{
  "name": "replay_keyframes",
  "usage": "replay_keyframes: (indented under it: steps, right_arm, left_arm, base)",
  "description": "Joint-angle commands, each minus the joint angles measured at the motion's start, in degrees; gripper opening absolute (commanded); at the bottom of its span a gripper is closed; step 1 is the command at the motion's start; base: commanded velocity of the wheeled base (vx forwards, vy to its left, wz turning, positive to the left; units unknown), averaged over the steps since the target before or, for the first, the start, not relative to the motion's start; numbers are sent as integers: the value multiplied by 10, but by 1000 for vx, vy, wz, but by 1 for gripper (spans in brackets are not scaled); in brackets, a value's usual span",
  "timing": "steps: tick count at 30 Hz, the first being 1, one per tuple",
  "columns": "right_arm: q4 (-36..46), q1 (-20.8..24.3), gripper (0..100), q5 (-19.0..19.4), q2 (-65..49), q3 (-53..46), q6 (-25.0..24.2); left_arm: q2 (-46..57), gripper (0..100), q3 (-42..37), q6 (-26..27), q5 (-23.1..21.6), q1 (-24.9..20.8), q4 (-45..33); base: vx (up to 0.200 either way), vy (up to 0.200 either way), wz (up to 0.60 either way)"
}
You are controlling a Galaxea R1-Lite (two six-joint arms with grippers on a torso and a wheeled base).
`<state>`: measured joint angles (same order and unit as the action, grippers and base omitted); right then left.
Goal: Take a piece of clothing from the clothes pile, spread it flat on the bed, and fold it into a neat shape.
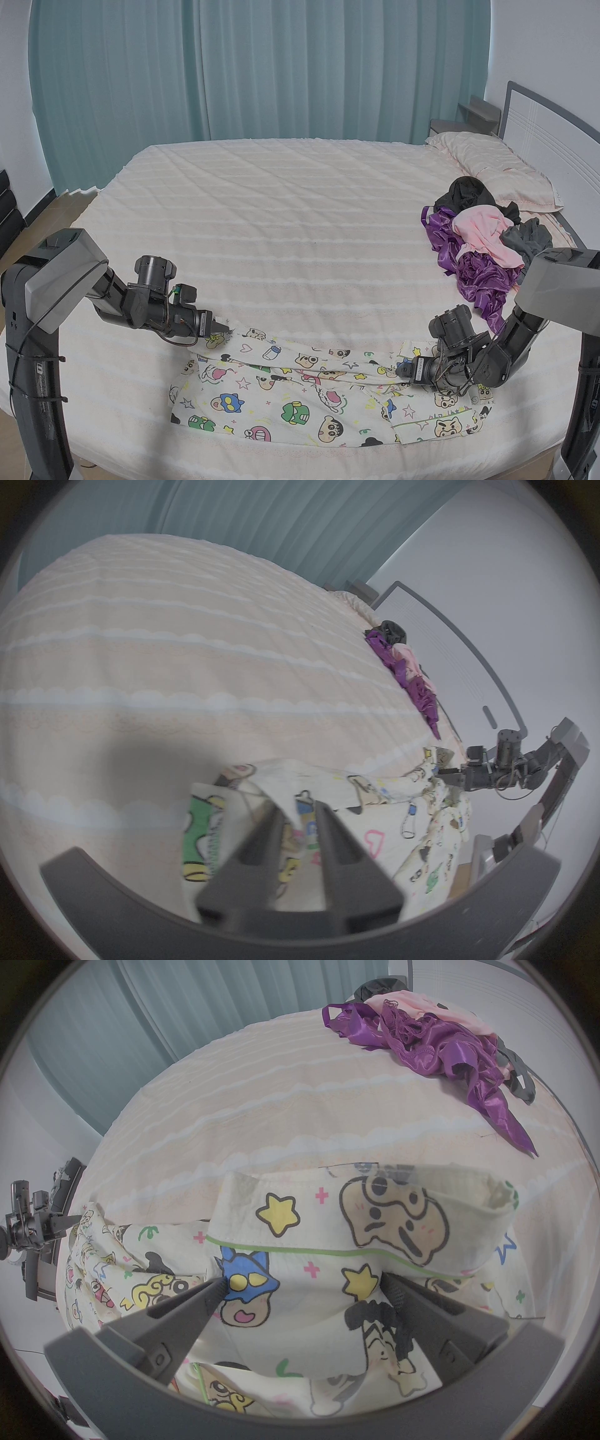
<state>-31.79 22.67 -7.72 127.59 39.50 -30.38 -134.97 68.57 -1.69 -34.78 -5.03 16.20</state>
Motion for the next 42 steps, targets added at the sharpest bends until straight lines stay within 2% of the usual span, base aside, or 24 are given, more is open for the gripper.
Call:
replay_keyframes:
  steps: [1,20,24,27,35,42]
  right_arm:
    - [1,0,100,0,2,0,0]
    - [1,-2,100,0,0,1,0]
    - [0,-4,100,0,-1,1,-1]
    - [0,-5,100,0,0,1,-1]
    - [0,-5,100,0,0,4,-1]
    - [0,-4,100,0,0,4,-1]
  left_arm:
    - [-1,0,-4,18,21,13,-2]
    - [77,0,-5,17,23,11,0]
    - [91,0,-6,4,22,11,1]
    - [106,0,-6,-27,18,11,5]
    - [116,0,-12,-71,20,12,68]
    - [109,0,-21,-76,24,11,117]
  base:
    - [0,0,0]
    - [0,0,0]
    - [0,0,0]
    - [0,0,0]
    - [0,0,0]
    - [0,0,0]
